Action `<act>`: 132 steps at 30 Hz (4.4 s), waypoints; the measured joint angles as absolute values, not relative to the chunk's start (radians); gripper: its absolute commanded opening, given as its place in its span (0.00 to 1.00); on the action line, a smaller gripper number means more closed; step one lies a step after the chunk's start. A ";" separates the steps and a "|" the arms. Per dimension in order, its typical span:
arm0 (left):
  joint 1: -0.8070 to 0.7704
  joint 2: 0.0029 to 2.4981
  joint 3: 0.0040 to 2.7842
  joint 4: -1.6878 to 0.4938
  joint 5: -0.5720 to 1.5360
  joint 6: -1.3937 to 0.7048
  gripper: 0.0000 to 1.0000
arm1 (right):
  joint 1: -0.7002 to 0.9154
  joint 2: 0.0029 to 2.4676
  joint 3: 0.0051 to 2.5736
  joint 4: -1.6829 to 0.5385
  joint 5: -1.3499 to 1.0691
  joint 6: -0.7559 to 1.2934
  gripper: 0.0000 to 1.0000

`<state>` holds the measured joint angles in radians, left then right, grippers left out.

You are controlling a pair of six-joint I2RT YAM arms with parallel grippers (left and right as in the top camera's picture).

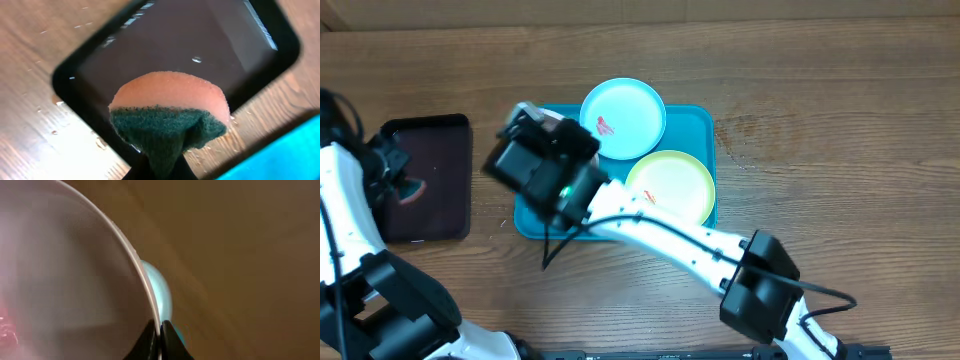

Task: Clean dirty plates on tray and stack at the side
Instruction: 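Lift the cleaned white plate with the right gripper and carry it right, then release the plate on the table and reach right gripper to blue plate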

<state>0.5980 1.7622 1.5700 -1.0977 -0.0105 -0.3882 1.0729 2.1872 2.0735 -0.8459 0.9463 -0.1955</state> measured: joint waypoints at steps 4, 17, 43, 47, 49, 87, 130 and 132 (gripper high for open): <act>0.641 1.773 1.570 -1.101 -0.011 -0.390 0.04 | 1.114 2.187 2.074 -0.754 1.093 -0.371 0.04; 0.643 1.773 1.570 -1.101 -0.010 -0.390 0.04 | 1.121 2.187 2.074 -0.696 1.197 -0.575 0.04; 0.643 1.773 1.570 -1.093 0.060 -0.390 0.04 | 0.188 2.052 2.046 -1.221 -0.186 0.067 0.04; 0.643 1.773 1.570 -1.092 0.065 -0.390 0.04 | 0.045 2.063 1.954 -1.247 -0.231 0.075 0.04; 0.643 1.773 1.570 -1.092 0.068 -0.390 0.04 | -0.004 2.070 1.906 -1.225 -0.244 0.078 0.04; 0.607 1.807 1.570 -1.085 0.105 -0.373 0.04 | 0.136 2.089 1.809 -0.723 -0.372 0.075 0.81; 0.589 1.813 1.570 -1.077 0.120 -0.360 0.04 | 0.434 2.331 1.808 -0.502 -0.075 -0.054 0.04; 0.589 1.813 1.570 -1.077 0.120 -0.360 0.04 | 0.437 2.331 1.808 -0.511 -0.078 -0.046 0.04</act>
<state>0.5888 1.8126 1.5696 -1.0767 0.1204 -0.3595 0.4370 2.3314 1.8084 -0.5106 -0.0776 -0.0460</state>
